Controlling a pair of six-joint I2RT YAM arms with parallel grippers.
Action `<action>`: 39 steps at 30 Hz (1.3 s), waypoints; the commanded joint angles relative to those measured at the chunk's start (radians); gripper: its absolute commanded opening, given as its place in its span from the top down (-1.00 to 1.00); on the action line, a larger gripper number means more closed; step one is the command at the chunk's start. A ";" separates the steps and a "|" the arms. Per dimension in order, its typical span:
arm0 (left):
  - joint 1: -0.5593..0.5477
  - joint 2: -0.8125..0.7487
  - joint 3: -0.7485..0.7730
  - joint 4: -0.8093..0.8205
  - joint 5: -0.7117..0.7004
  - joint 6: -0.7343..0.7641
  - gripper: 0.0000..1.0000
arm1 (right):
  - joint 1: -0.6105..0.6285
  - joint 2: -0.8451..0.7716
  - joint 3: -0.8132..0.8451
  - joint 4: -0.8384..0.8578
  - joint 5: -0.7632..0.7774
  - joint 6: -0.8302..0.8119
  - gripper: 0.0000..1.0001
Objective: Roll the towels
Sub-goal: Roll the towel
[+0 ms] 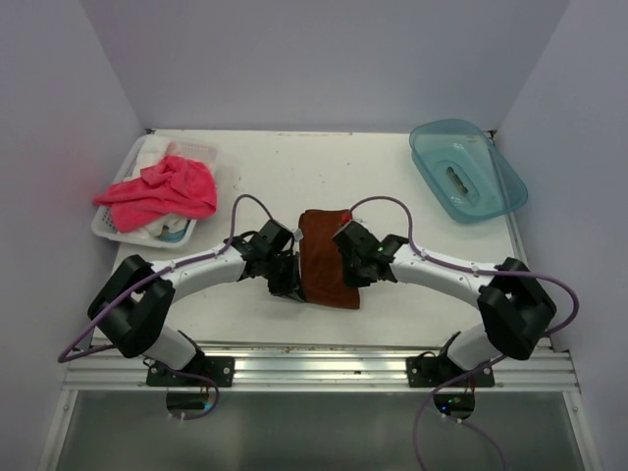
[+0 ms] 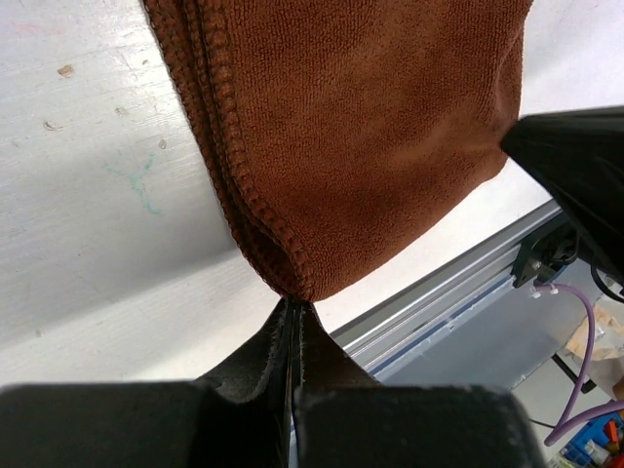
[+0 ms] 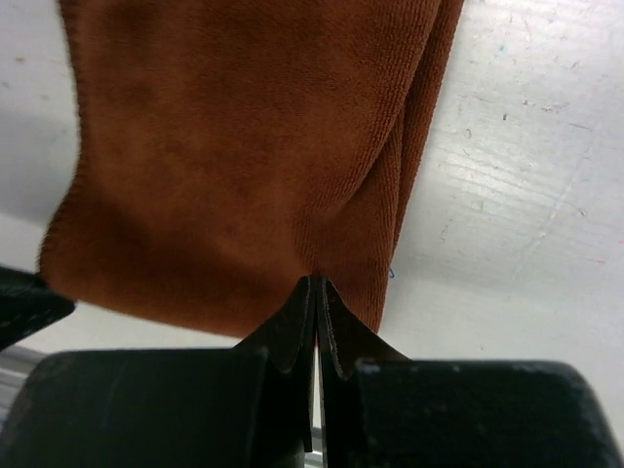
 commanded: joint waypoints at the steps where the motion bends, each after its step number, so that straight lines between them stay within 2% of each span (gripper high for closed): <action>1: -0.001 -0.035 0.008 0.012 -0.004 -0.004 1.00 | -0.001 0.080 0.003 0.023 0.029 0.009 1.00; 4: -0.001 -0.041 0.009 0.008 -0.006 -0.003 1.00 | -0.002 0.143 0.009 -0.013 0.070 0.027 1.00; 7: -0.001 -0.046 0.015 0.000 -0.012 0.000 1.00 | -0.001 0.133 0.021 -0.040 0.075 0.032 1.00; 11: -0.002 -0.049 0.018 -0.002 -0.012 0.000 1.00 | -0.001 -0.061 -0.038 -0.013 0.064 0.038 0.98; 15: -0.001 -0.046 0.014 0.005 -0.011 -0.003 1.00 | -0.001 -0.187 -0.115 0.006 0.034 0.043 0.53; 18: -0.001 -0.041 0.012 0.009 -0.007 -0.003 1.00 | 0.004 -0.215 -0.185 0.031 -0.009 0.061 0.33; 24: -0.001 -0.037 0.015 0.014 -0.006 -0.006 1.00 | 0.019 -0.220 -0.275 0.111 -0.065 0.083 0.21; 36: -0.001 -0.037 0.017 0.017 -0.007 -0.009 1.00 | 0.025 -0.111 -0.264 0.186 -0.095 0.034 0.26; 39: -0.001 -0.040 0.018 0.015 -0.011 -0.010 1.00 | 0.027 -0.096 -0.258 0.189 -0.089 0.035 0.39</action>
